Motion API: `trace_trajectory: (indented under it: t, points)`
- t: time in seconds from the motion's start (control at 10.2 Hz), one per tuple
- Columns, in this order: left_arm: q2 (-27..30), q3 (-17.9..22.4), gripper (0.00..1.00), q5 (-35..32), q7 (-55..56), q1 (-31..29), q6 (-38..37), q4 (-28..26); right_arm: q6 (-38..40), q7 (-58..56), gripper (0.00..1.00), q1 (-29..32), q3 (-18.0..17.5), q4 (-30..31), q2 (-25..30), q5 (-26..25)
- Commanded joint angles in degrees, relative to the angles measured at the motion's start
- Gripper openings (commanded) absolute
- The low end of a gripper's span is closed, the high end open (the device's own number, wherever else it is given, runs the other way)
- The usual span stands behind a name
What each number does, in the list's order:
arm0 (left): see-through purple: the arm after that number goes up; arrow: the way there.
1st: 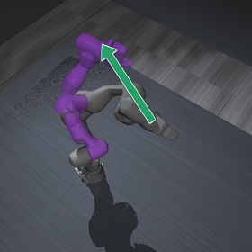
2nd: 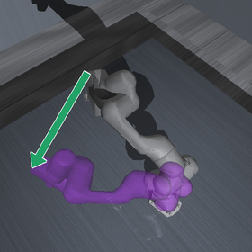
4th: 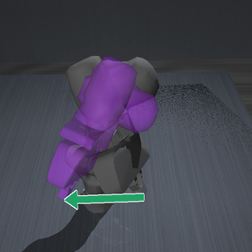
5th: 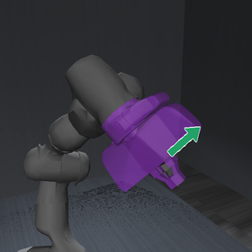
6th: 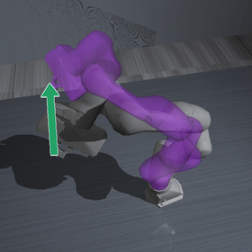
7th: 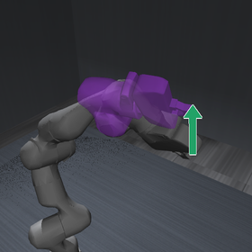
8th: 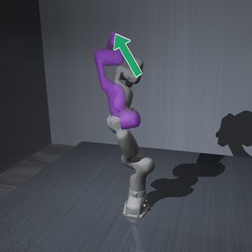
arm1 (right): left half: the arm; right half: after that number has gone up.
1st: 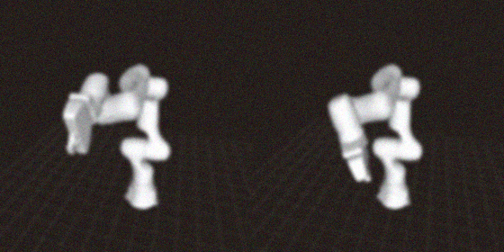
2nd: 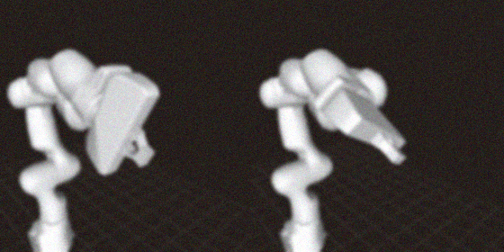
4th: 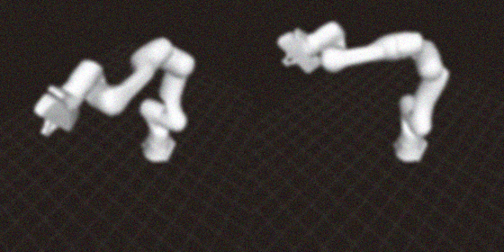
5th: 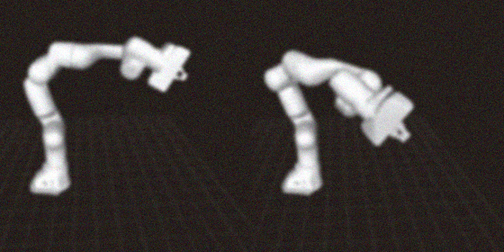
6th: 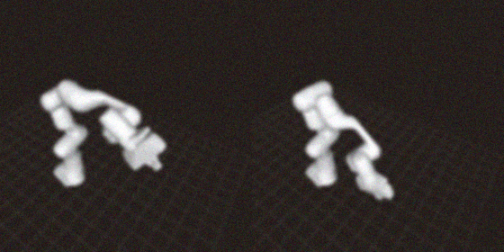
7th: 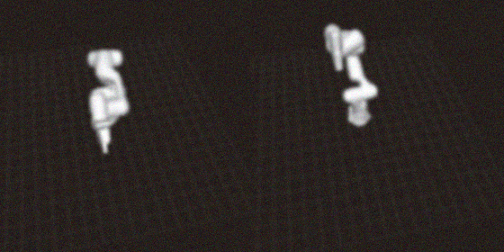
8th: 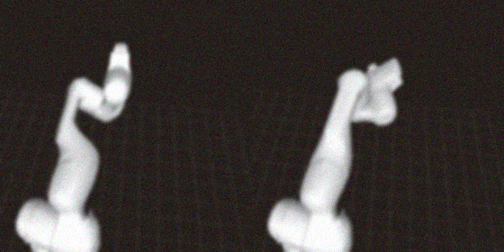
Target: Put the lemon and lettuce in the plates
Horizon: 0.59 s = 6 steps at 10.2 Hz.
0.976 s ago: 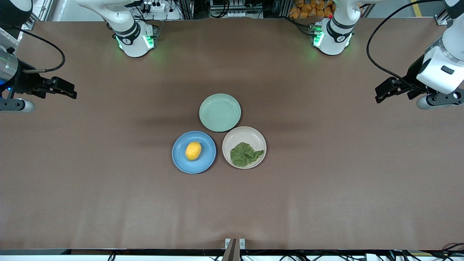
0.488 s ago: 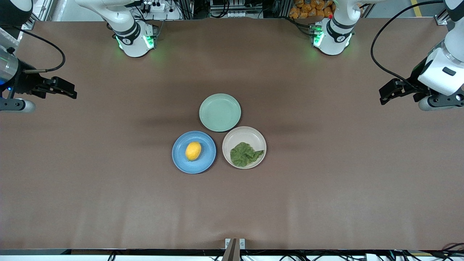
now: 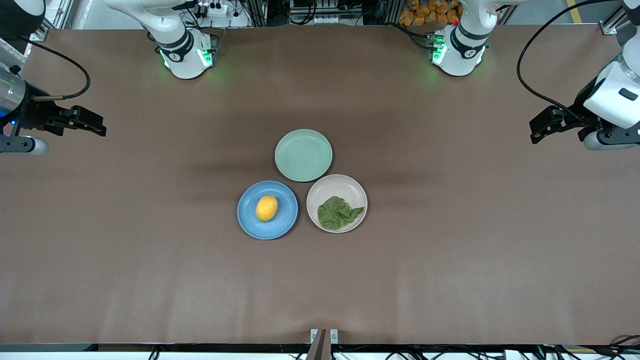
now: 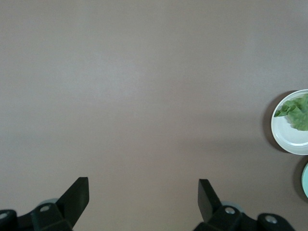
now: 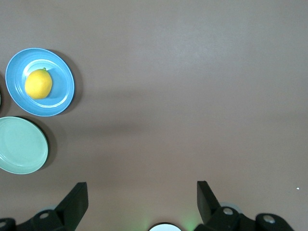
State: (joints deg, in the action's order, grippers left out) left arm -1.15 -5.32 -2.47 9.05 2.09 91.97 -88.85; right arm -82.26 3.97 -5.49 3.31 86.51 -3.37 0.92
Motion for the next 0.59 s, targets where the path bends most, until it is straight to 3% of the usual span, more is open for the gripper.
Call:
trace_trajectory:
  t: [0.0, 0.49]
  points:
    - [0.2, -0.2, 1.0, 2.5, -1.9, -1.6, -0.5, 0.5, -0.3, -0.5, 1.0, 0.1, -0.3, 1.6, 1.6, -0.7]
    - [0.2, -0.6, 1.0, 1.7, -1.8, -1.6, -0.5, 0.5, -0.1, -0.4, 1.0, 0.0, -0.4, 1.6, 1.6, -0.7]
